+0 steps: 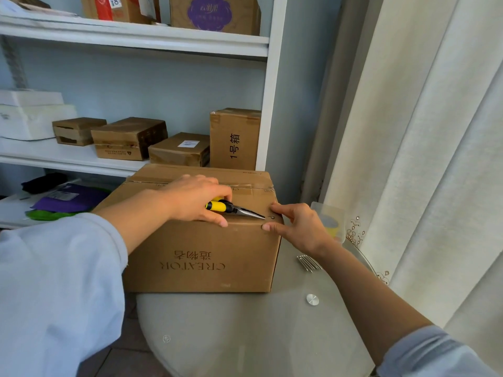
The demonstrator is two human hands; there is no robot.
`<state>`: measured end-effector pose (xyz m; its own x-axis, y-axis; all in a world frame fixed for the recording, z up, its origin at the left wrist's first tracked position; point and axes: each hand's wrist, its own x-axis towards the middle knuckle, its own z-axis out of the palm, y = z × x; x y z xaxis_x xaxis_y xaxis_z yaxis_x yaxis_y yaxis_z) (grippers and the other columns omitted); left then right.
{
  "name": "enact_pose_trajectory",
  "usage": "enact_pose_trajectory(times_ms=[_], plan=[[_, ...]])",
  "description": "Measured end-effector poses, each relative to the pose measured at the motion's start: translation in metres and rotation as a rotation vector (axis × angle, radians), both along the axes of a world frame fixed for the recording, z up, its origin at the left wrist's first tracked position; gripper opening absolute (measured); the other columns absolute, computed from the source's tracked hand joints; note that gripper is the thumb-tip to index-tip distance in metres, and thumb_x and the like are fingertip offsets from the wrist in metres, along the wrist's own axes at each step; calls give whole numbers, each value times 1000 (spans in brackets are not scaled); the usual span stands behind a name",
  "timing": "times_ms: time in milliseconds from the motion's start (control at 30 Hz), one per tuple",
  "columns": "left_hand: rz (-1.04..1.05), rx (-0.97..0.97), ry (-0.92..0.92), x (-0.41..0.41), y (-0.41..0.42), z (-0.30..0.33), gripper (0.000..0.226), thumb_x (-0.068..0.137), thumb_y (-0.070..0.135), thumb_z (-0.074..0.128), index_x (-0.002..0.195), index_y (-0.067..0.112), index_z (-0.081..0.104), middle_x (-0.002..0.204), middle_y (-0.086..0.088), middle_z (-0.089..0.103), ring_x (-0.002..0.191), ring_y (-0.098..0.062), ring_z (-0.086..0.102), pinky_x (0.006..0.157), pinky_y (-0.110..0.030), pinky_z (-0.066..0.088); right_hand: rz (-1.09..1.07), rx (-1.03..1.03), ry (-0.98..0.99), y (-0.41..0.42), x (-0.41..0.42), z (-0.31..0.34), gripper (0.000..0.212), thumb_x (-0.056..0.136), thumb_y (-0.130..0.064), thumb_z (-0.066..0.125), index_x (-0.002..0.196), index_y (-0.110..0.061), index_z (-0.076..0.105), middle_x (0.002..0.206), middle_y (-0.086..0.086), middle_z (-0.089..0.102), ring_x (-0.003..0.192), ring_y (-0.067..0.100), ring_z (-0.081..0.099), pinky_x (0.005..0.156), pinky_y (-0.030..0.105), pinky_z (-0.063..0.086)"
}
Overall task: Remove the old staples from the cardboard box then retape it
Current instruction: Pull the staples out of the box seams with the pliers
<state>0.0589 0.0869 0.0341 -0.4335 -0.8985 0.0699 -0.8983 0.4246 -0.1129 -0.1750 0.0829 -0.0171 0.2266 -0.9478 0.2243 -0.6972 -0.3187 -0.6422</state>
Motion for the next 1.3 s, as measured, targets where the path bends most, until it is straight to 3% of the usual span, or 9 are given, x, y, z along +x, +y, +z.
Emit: enact_pose_trajectory(times_ms=[133, 433, 1000, 1300], plan=[[-19, -33, -27, -1, -2, 5, 45, 84, 62, 49, 123, 38, 47, 113, 11, 54, 110, -11, 47, 96, -36, 37, -7, -4, -10, -3, -1, -3, 64, 81, -35, 72, 138, -17, 50, 141, -5, 51, 132, 15, 45, 109, 33, 34], [-5, -107, 21, -13, 1, -11, 52, 86, 63, 44, 134, 44, 41, 103, 14, 41, 99, -4, 35, 89, -32, 38, -1, -18, -25, -2, 0, -6, 61, 83, -34, 71, 138, -18, 50, 141, -5, 51, 132, 15, 45, 109, 33, 34], [13, -250, -66, -16, 1, -9, 55, 87, 65, 36, 138, 44, 35, 120, 7, 44, 114, -11, 38, 95, -36, 34, -1, -8, -37, -6, -1, -7, 59, 83, -32, 72, 137, -18, 52, 139, -6, 53, 131, 15, 46, 109, 33, 35], [0, -210, -50, -17, 0, -12, 51, 89, 63, 34, 136, 45, 38, 115, 9, 45, 111, -10, 38, 95, -37, 35, 4, -7, -20, -6, -1, -6, 60, 83, -33, 71, 137, -18, 52, 140, -5, 53, 130, 16, 46, 108, 34, 37]])
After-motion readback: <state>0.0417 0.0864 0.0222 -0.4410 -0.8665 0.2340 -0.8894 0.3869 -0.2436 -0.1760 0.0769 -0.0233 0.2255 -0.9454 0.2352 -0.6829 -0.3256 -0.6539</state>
